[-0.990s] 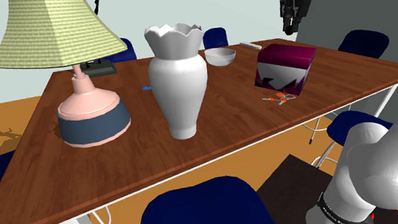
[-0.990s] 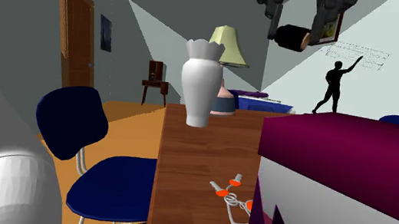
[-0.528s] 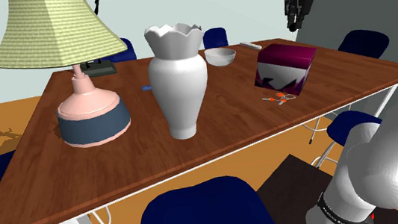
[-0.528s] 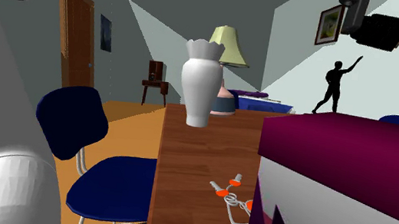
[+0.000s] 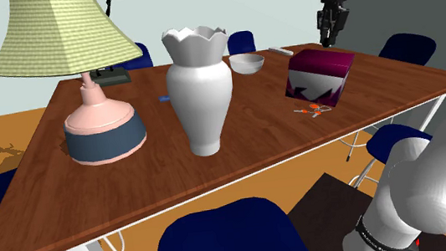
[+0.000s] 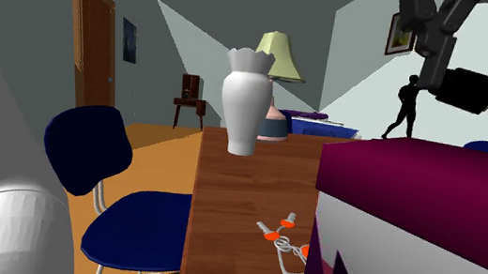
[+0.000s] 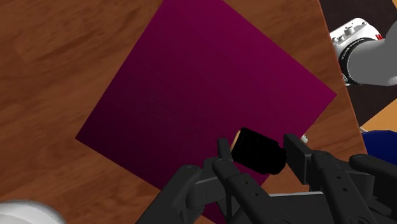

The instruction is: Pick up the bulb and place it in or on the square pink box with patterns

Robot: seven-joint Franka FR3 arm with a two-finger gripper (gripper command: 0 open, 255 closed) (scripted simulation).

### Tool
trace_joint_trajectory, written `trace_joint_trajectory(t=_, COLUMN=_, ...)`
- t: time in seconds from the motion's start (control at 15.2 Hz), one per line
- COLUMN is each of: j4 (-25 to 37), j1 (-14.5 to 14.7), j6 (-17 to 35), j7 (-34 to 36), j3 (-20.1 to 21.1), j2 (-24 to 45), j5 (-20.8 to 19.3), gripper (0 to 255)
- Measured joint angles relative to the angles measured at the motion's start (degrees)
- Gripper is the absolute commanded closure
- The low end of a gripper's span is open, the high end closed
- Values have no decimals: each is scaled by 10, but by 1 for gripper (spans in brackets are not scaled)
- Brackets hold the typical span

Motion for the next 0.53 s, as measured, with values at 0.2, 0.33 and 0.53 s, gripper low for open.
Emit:
trace_joint_trajectory(t=0.2, j4=-40, j1=-2, j6=25, j7=9, j3=5, j2=-17, j5=-6, gripper=255)
trace_joint_trajectory(t=0.33, j4=-64, j1=-3, j6=40, j7=14, j3=8, j2=-27, j5=-10, gripper=255)
trace_joint_trajectory(t=0.53, j4=-92, j1=-5, j6=58, j7=19, j3=10, j2=-38, j5=-14, gripper=255)
